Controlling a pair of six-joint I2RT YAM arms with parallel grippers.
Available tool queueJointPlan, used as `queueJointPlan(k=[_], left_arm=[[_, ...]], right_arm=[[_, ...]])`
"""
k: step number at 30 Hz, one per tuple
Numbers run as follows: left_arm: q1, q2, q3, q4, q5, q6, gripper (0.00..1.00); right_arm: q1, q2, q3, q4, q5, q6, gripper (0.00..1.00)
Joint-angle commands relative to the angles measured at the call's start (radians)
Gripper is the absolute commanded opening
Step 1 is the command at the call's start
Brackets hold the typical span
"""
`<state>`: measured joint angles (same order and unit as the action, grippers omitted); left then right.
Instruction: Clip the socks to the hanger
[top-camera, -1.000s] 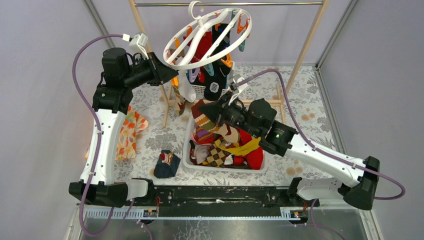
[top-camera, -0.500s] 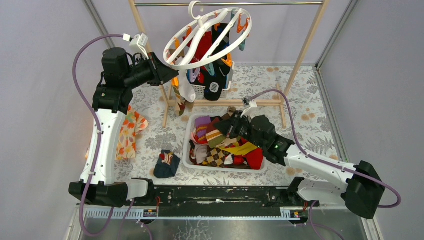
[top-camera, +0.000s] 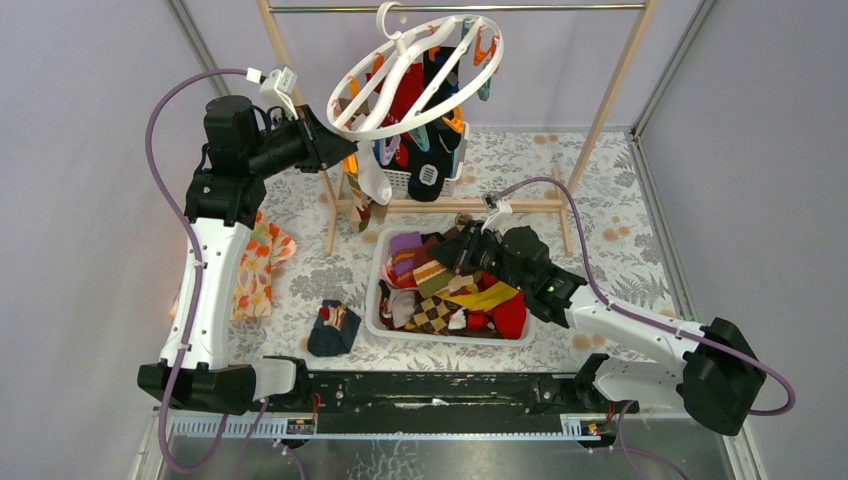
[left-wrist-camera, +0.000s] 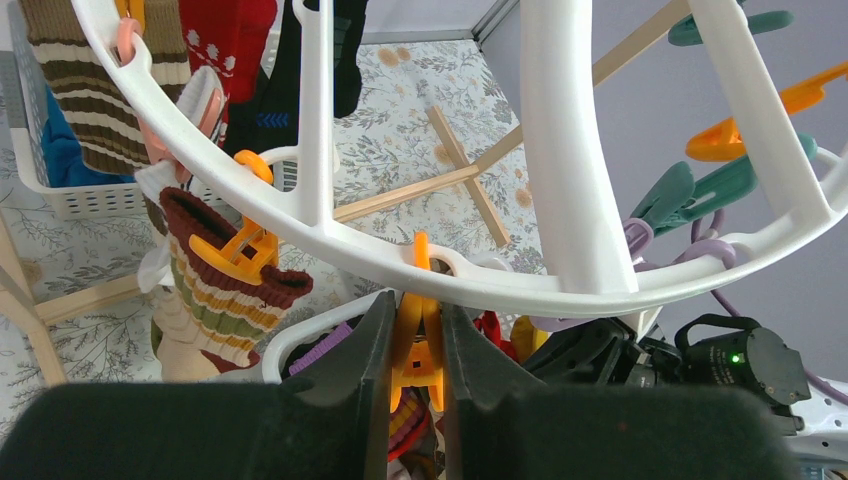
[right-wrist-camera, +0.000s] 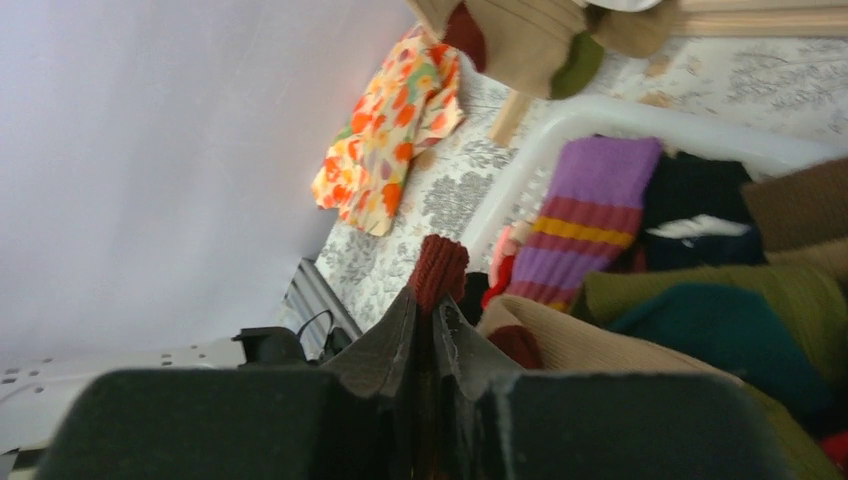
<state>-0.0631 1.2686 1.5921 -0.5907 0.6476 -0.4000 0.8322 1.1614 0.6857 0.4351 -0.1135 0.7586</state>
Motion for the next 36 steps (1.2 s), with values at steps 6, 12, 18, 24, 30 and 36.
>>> queueJointPlan(k=[6, 12, 18, 24, 30, 36], left_arm=[[0.000, -0.015, -0.009, 0.010, 0.093, -0.015, 0.00], [0.000, -0.020, -0.041, 0.079, 0.173, -0.086, 0.00], [0.000, -0.027, -0.078, 0.170, 0.250, -0.164, 0.00], [0.000, -0.029, -0.096, 0.214, 0.276, -0.204, 0.00], [0.002, -0.026, -0.107, 0.245, 0.303, -0.230, 0.00], [0.012, -0.019, -0.091, 0.259, 0.328, -0.241, 0.00]], right_arm=[[-0.059, 0.111, 0.102, 0.466, -0.289, 0.127, 0.00], [-0.117, 0.262, 0.215, 0.656, -0.356, 0.294, 0.00], [-0.149, 0.435, 0.308, 0.907, -0.423, 0.478, 0.00], [-0.153, 0.640, 0.461, 1.195, -0.517, 0.720, 0.00], [-0.153, 0.685, 0.501, 1.238, -0.550, 0.766, 0.00], [-0.151, 0.626, 0.425, 1.197, -0.547, 0.731, 0.00]])
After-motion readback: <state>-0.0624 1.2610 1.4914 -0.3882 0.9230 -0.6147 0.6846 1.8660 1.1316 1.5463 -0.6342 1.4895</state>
